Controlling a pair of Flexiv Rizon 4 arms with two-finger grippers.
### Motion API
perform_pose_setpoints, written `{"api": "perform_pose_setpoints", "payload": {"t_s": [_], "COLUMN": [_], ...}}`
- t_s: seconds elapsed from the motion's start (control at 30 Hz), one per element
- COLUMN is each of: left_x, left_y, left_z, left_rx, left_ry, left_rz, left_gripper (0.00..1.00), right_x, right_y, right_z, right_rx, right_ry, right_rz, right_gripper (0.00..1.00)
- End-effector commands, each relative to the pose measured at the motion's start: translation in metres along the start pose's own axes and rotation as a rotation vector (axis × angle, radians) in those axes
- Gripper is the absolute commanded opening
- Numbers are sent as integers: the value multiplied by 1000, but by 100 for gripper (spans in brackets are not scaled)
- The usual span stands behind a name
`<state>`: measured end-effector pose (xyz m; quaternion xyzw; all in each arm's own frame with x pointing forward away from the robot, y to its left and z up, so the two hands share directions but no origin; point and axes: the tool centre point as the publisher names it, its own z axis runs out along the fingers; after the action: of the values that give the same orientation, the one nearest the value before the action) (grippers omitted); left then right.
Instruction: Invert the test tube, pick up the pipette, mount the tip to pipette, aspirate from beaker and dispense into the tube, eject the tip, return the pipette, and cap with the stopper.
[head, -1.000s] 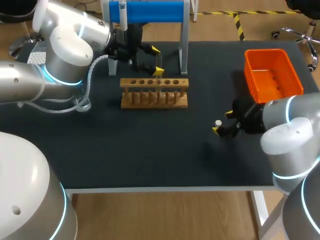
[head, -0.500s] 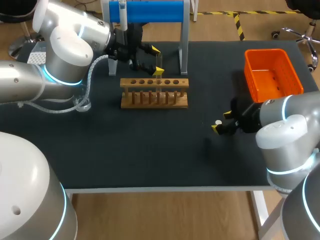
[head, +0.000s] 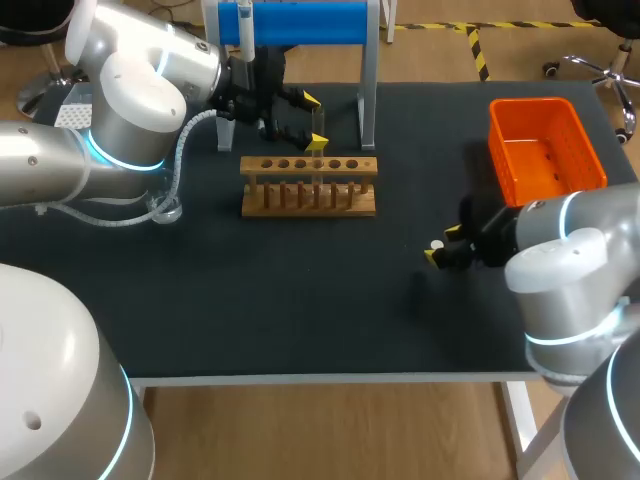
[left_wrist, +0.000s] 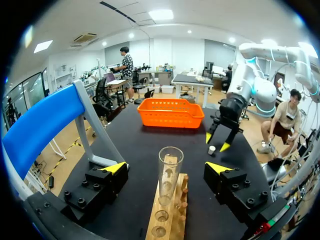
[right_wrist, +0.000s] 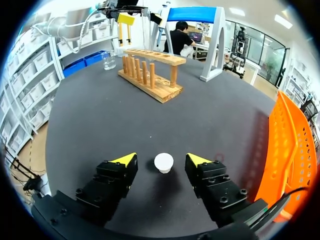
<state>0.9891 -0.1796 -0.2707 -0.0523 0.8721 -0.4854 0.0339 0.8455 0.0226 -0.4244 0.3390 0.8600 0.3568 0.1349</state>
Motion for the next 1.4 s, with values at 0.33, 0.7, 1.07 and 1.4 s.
{"api": "perform_pose_setpoints", "payload": {"t_s": [0.33, 0.7, 1.07, 1.4], "left_x": [-1, -1, -1, -1], "left_y": [0, 0, 0, 0], "left_z": [0, 0, 0, 0], "left_rx": [-2, -2, -2, -2], "left_ry": [3, 3, 3, 3], "left_rz": [0, 0, 0, 0], "left_gripper": [100, 100, 100, 100], "right_x": [4, 3, 0, -1], "right_y": [2, 3, 2, 1], "right_z": [9, 10, 10, 10], "right_rx": [3, 4, 7, 12], "right_ry": [-18, -29, -44, -51], "right_rz": [-9, -4, 2, 10], "right_gripper": [67, 51, 53, 48]}}
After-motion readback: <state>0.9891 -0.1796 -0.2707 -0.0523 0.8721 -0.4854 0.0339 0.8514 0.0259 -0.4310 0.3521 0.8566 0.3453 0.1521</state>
